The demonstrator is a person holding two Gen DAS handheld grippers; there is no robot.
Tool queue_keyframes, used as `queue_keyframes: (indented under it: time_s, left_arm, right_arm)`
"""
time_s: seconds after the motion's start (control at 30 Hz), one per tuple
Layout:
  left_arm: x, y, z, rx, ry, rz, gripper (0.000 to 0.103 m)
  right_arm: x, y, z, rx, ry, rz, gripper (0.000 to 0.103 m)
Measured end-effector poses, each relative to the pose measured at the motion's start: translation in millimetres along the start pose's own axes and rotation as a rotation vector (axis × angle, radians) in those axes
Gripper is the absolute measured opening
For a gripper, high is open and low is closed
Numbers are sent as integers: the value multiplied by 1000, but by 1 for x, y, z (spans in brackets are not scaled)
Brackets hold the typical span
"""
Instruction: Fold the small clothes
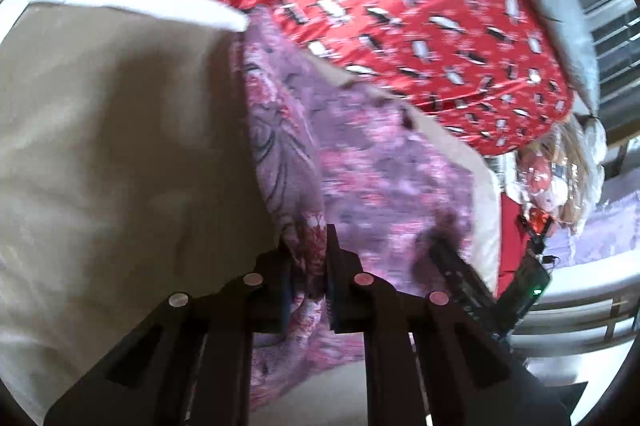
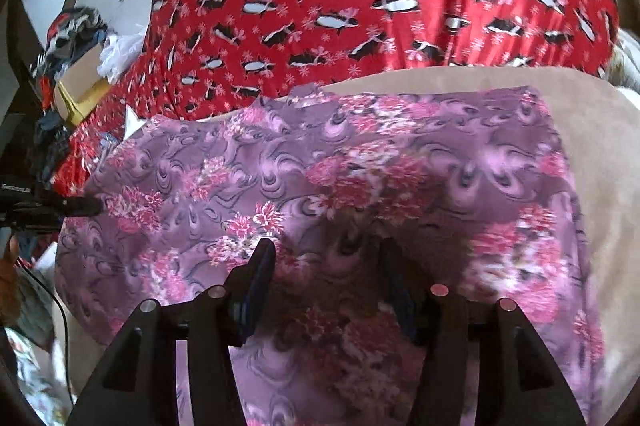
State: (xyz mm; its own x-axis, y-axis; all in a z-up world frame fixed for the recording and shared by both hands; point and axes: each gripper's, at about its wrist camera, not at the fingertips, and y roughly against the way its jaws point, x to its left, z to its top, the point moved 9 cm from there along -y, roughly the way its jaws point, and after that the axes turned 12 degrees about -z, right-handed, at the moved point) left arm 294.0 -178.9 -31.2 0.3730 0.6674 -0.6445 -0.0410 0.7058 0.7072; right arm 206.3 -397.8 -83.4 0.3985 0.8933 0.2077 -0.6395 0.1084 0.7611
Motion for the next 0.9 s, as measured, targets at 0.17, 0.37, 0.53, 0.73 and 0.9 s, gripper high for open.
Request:
queue_keyframes:
  time_s: [0.17, 0.37, 0.53, 0.73, 0.9]
  left_arm:
    - [-44, -10, -3, 13, -42, -8, 10]
    - [-85, -31, -13, 47, -75, 3, 8]
    - [-110, -52, -21, 74, -106, 21, 5]
    - [-134, -88, -34, 115, -140, 55, 2]
    - [-113, -142, -55, 203, -80, 88, 2]
  right_arm:
    - [-25, 21, -1, -18, 13, -8, 56]
    - [-69, 36, -10, -56, 7, -76, 60]
    - [-83, 20, -29, -51, -45, 24, 67]
    - [-88, 23, -30, -88, -98, 93, 67]
    - [-89, 24, -30, -99, -113, 113, 66]
